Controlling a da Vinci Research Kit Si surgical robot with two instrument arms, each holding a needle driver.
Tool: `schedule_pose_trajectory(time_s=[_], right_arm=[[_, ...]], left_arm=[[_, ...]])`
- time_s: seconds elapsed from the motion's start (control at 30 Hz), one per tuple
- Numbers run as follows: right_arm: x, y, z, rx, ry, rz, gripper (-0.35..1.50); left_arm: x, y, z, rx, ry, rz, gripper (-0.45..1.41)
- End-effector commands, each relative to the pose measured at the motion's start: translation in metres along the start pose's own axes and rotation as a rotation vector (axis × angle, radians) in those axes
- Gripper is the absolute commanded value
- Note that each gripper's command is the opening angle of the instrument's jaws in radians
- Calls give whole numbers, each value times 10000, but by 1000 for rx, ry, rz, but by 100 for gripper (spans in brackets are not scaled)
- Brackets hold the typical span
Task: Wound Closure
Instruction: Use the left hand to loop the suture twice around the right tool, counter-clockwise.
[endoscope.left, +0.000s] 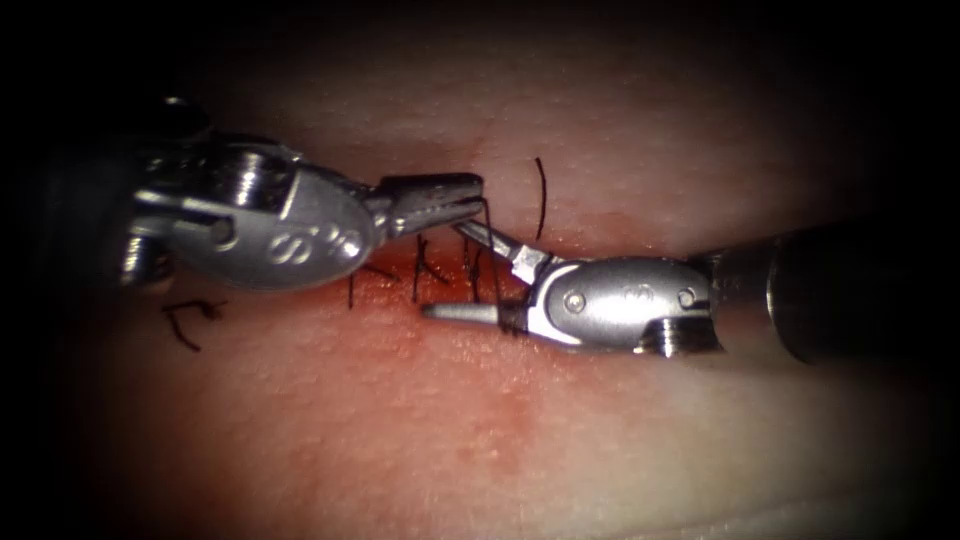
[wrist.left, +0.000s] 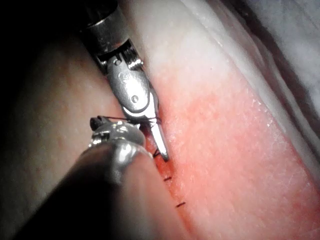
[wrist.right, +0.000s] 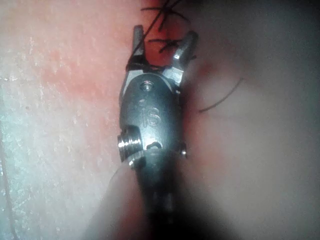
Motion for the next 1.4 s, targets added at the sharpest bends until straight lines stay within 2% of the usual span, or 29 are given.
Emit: schedule_pose_trajectory(time_s=[0.03,0.13,0.23,0.47,0.57,0.7,0.8,1.0,1.07,1.1,1.27,1.4], right_arm=[[-6,-4,7,8,5,-1,62],[-7,-5,6,20,12,10,61],[-8,-6,5,50,29,10,52],[-7,-6,4,110,63,30,49],[-4,-4,4,111,169,67,46],[0,-4,5,107,248,114,46],[1,-3,3,94,261,154,46],[-2,1,-3,56,260,213,46],[-5,3,-9,30,260,250,46],[-7,4,-11,18,271,298,41],[-7,4,-14,-52,298,397,27],[-4,2,-15,-124,318,465,32]], left_arm=[[-3,-1,11,-12,0,1,-45],[-10,-2,21,-42,-2,3,-45],[-32,-4,45,-91,19,9,-45],[-74,-3,83,-181,71,4,-45],[-103,13,100,-249,78,-11,-45],[-108,32,105,-276,71,-8,-45],[-109,43,101,-298,70,8,-45],[-112,55,94,-294,71,-3,-45],[-114,58,89,-260,76,-32,-45],[-114,61,88,-211,82,-60,-45],[-107,74,93,-147,84,-93,-45],[-98,94,103,-106,87,-110,-45]])
